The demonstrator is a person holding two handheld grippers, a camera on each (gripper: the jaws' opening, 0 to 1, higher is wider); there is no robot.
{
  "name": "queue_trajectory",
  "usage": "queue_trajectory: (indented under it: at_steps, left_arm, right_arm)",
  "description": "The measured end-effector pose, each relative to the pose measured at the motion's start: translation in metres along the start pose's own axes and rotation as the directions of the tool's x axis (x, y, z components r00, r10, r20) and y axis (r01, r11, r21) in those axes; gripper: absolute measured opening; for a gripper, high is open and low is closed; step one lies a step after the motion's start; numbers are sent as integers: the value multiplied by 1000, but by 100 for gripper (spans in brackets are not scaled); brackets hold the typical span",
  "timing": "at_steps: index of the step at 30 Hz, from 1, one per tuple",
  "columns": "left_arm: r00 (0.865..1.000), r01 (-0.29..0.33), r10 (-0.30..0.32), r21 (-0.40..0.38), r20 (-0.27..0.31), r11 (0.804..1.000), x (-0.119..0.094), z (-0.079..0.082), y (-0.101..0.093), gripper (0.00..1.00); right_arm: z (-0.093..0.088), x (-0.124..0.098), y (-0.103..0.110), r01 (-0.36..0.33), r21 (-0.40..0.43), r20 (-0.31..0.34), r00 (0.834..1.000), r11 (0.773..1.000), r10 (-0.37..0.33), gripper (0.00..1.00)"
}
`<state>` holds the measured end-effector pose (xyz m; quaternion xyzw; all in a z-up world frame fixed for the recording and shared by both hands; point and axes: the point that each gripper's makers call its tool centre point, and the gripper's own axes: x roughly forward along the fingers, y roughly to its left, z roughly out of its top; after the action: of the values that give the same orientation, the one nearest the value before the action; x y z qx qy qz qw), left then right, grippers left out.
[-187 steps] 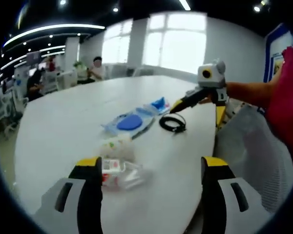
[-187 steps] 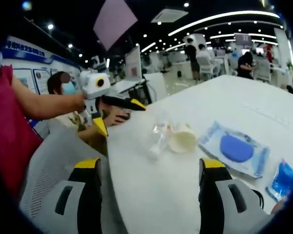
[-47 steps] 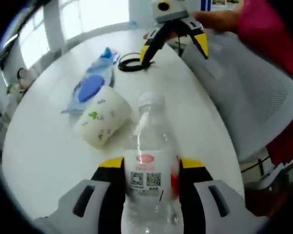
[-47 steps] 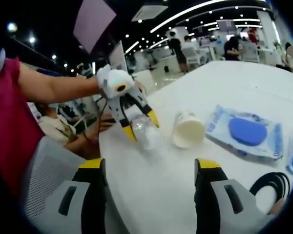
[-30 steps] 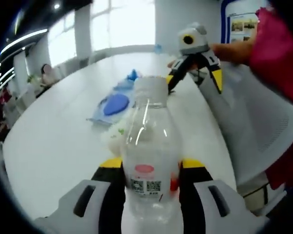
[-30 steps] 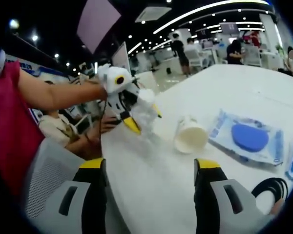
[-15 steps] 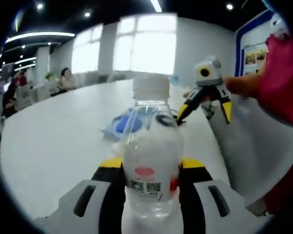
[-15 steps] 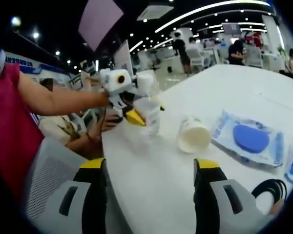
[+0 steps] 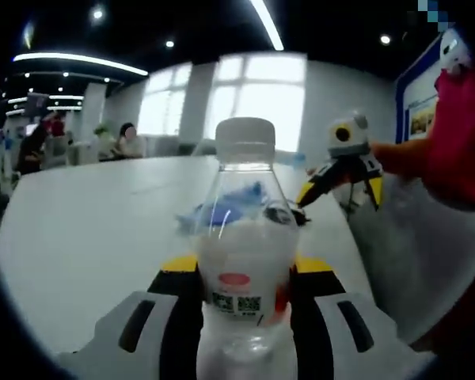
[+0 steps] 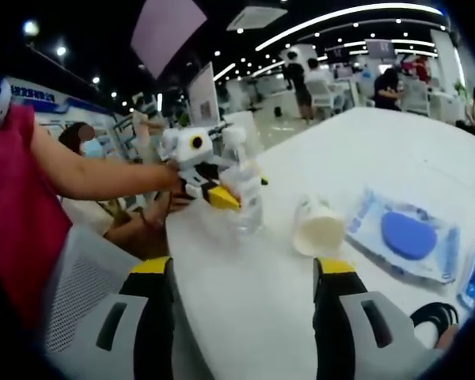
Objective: Arrange the tabletop items into an orderly group along one side of the table until the central work area is clear of visible clutter.
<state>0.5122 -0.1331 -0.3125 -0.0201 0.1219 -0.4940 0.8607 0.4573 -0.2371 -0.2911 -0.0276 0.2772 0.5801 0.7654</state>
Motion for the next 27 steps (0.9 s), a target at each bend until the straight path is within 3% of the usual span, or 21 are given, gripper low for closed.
queue_trajectory:
  at_steps: [12, 27]
  left_arm:
    - [1000, -18, 18, 33, 3, 999, -14, -7, -7, 39]
    - [998, -69, 68, 90, 18, 994, -9, -7, -13, 40]
  right_arm:
    - [12, 10, 5, -13, -32, 20, 1000, 999, 14, 70]
    - [17, 7, 8, -12, -56, 30, 999, 998, 13, 69]
